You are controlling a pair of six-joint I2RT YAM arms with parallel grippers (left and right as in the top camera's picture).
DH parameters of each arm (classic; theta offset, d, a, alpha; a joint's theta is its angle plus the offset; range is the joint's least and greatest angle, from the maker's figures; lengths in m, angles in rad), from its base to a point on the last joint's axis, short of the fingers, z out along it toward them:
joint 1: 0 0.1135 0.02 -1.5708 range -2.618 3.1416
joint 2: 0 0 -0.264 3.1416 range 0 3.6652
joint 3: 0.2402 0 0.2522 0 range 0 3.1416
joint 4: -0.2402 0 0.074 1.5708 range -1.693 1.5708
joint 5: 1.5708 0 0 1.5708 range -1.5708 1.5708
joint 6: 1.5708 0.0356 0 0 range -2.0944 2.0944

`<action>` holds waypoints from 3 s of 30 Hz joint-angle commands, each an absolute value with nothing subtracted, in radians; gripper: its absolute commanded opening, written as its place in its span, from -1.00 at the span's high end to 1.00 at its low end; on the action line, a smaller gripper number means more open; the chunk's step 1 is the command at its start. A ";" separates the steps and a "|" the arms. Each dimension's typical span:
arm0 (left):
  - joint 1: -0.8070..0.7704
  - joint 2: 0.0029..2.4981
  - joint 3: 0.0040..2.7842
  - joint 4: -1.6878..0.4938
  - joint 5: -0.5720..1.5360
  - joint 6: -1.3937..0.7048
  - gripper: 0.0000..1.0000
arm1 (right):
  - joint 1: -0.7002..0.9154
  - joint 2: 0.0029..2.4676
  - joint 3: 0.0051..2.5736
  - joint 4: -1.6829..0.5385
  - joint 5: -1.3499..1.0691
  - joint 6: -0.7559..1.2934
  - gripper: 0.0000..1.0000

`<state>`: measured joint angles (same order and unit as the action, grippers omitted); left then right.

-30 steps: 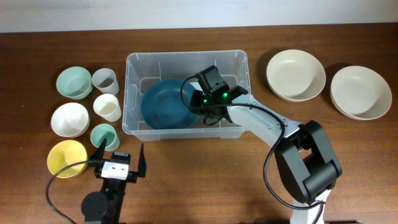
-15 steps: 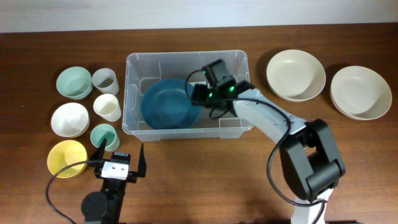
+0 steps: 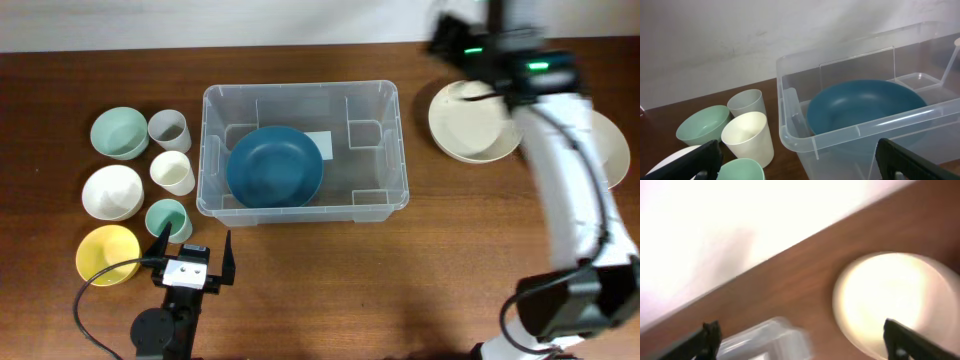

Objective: Pack container
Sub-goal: 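Move the right gripper to the far-right cream bowl and grasp its rim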

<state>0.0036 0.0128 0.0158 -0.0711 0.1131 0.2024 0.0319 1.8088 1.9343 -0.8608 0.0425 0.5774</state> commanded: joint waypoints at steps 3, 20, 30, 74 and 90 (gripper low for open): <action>0.009 0.006 0.010 -0.071 0.117 0.218 -0.99 | -0.241 1.863 1.923 -1.072 0.051 0.760 -0.98; 0.009 0.006 0.010 -0.072 0.117 0.218 -0.99 | -0.638 1.907 1.586 -0.960 -0.008 0.868 -0.98; 0.009 0.006 0.010 -0.072 0.117 0.218 -1.00 | -0.656 1.911 1.412 -0.713 -0.015 0.785 -0.98; 0.009 0.006 0.010 -0.072 0.117 0.218 -0.99 | -0.656 2.079 1.412 -0.560 0.012 0.703 -0.13; 0.009 0.006 0.010 -0.072 0.116 0.218 -0.99 | -0.712 2.078 1.413 -0.561 0.027 0.714 0.92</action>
